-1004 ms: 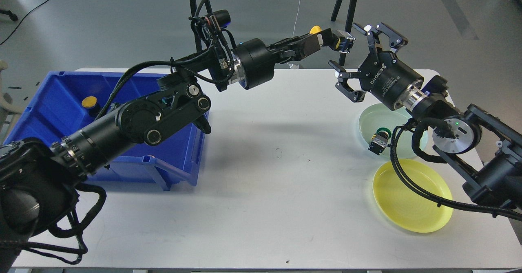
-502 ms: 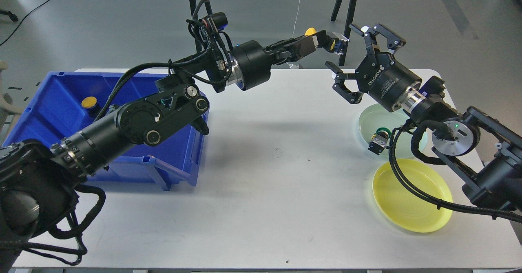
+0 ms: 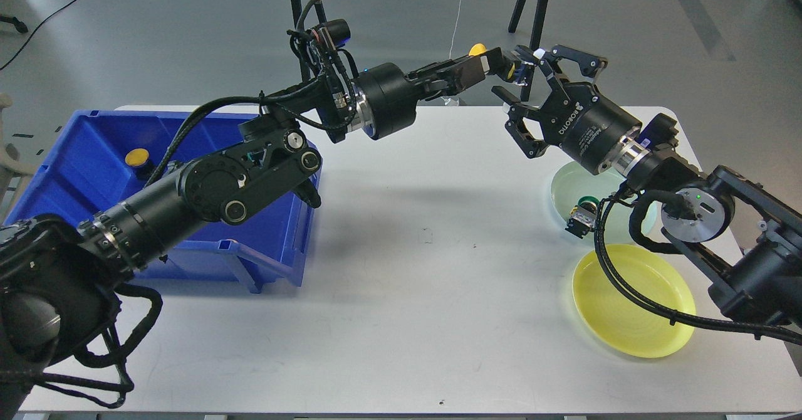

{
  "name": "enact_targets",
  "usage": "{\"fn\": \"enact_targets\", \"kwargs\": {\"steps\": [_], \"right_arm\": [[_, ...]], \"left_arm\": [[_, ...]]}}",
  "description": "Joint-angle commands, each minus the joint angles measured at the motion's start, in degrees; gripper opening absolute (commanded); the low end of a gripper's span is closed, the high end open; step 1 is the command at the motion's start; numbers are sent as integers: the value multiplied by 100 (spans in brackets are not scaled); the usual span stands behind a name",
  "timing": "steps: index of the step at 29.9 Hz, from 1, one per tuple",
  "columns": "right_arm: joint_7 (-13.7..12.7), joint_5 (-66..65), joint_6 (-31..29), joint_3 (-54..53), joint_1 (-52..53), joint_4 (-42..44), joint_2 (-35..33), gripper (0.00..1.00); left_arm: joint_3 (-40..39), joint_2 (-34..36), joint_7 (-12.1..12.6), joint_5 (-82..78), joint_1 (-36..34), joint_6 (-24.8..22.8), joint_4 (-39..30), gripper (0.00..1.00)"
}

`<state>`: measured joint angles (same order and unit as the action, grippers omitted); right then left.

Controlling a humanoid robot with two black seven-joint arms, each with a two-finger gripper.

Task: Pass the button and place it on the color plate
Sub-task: 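Pass the yellow button from the left hand to the right gripper, then lower the yellow button onto the yellow plate and open right gripper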

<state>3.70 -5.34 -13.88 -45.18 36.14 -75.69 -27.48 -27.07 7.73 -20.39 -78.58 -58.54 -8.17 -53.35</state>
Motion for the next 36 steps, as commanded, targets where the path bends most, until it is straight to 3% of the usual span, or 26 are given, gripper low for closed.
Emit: {"fn": "enact_targets", "kwargs": {"steps": [1, 7, 16, 24, 32, 36], "right_arm": [[-1, -2, -1, -17, 8, 10, -3, 29], [-1, -2, -1, -123, 8, 10, -20, 27], [-1, -2, -9, -220, -10, 19, -134, 28], [43, -2, -53, -413, -185, 10, -845, 28], [52, -37, -703, -352, -1072, -183, -2786, 28], [52, -318, -818, -273, -1740, -253, -3403, 28]], "left_arm": [[0, 0, -9, 1, 1, -10, 0, 26], [-9, 0, -9, 9, 1, -45, 0, 43], [-114, -9, -53, 80, 1, 8, -62, 83], [-693, 61, -53, 1132, 1, -53, -9, 97], [-949, 519, -35, 4006, 9, -62, 17, 99], [-958, 528, -35, 4763, 9, -62, 228, 99]]}}
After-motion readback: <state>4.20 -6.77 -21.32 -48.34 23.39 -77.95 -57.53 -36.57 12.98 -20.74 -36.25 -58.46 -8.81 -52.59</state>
